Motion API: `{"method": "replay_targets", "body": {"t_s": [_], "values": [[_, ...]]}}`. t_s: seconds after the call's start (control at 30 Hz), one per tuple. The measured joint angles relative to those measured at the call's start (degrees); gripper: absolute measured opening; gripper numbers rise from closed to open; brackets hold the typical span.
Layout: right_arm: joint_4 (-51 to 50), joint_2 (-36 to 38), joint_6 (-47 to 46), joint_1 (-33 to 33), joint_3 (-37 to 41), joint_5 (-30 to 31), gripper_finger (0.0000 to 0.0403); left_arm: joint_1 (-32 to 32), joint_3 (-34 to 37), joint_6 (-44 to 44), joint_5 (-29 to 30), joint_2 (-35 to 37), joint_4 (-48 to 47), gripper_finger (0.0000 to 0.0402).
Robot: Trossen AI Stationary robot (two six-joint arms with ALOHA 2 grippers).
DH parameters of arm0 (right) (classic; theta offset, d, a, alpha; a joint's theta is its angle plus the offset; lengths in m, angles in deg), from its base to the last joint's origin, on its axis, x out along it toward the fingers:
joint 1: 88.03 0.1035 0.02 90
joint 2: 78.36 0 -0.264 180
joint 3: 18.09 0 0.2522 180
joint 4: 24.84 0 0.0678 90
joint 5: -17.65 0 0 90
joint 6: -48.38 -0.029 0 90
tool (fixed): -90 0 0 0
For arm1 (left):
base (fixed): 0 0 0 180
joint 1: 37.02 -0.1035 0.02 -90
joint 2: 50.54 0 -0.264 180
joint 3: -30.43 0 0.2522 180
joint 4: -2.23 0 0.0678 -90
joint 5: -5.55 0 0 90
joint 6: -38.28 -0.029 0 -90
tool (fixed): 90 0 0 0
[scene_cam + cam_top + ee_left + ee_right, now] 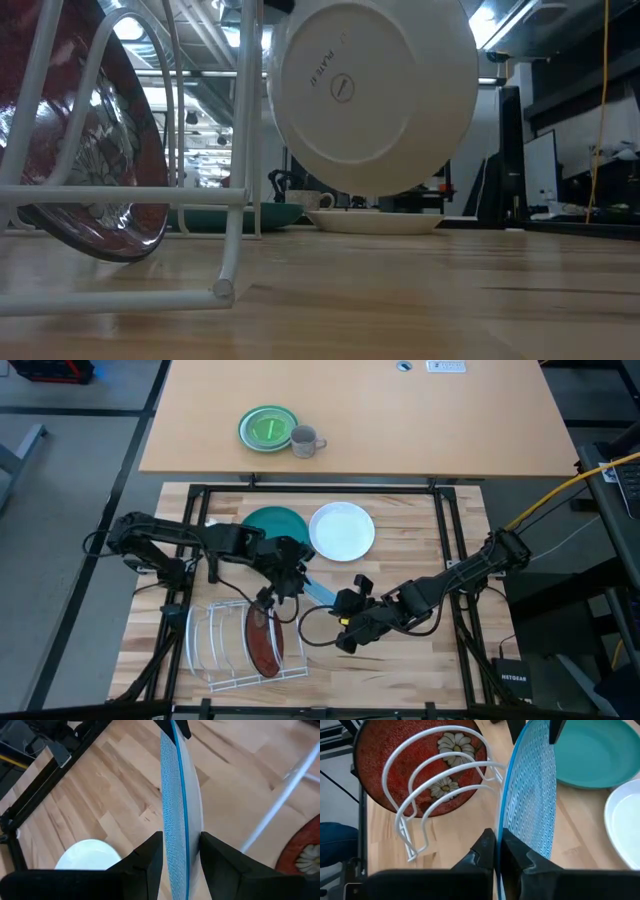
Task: Sort dishes
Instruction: Put the light blue plate into the dish rack
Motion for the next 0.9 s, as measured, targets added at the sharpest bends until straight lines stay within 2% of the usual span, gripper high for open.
{"method": "replay_targets", "body": {"t_s": [0.3, 0.9], "values": [[0.78, 0.0, 0.15, 0.04, 0.0, 0.29, 0.0011, -0.3, 0.0, -0.63, -5.65, -1.2, 1.21, 0.0117], [2.68, 0.02, 2.84, -0.02, -0.02, 1.21, 0.0011, -0.15, 0.0, -0.74, -7.59, -4.88, 1.13, 0.0117]]}}
